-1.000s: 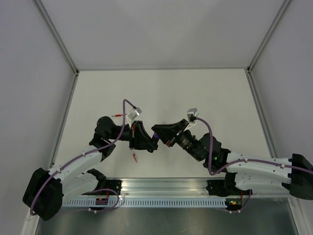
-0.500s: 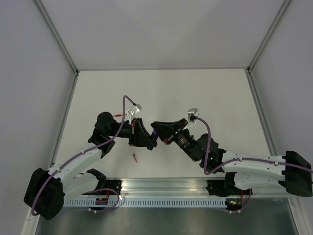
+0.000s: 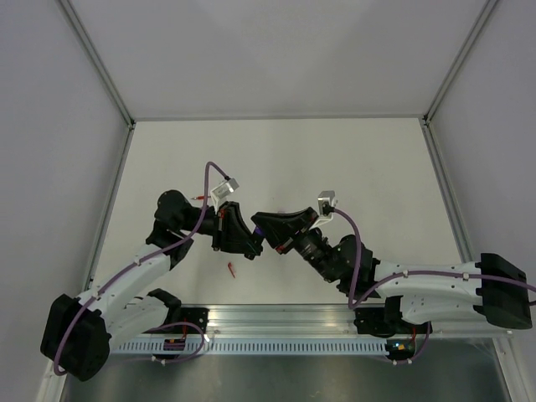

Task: Insert the pens into the pen caps

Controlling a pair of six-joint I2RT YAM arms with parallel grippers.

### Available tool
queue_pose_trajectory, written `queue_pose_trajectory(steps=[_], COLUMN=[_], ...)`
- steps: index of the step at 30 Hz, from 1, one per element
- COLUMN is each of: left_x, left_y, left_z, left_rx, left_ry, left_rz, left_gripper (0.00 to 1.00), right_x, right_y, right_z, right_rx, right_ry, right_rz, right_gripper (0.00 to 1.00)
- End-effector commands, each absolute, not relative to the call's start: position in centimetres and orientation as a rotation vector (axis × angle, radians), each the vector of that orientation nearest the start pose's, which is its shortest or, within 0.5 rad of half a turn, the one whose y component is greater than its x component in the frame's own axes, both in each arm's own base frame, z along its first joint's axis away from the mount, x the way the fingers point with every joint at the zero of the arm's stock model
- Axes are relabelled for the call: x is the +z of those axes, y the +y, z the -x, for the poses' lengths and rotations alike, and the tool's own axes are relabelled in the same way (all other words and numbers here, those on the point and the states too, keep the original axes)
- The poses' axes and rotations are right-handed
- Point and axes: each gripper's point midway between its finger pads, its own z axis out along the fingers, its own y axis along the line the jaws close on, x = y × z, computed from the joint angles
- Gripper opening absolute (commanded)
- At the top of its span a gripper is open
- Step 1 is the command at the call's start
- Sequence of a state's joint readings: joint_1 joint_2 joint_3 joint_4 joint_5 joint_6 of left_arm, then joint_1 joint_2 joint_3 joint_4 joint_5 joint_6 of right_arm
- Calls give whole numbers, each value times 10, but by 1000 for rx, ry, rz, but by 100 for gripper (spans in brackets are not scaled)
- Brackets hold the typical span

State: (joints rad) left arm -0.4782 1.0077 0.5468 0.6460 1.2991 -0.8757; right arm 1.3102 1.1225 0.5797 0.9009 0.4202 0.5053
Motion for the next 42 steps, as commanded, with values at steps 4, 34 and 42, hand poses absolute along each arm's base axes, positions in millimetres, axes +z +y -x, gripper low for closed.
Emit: queue_pose_trajectory(steps=[4, 34, 42], left_x=[364, 245, 154], left_y=[-254, -255, -235], left_z=[-227, -239, -316], left_rx=[-1547, -1409, -996], left_ry=[1433, 1756, 2107], left_rz=[-384, -393, -142], left_gripper=[2, 2, 2], right_x=[164, 351, 321], right_y=[400, 238, 174], right_z=[4, -147, -151], right_rx=[1358, 754, 707], right_ry=[1786, 1601, 1603], right_rz=[951, 31, 15], right_gripper=[0, 70, 72])
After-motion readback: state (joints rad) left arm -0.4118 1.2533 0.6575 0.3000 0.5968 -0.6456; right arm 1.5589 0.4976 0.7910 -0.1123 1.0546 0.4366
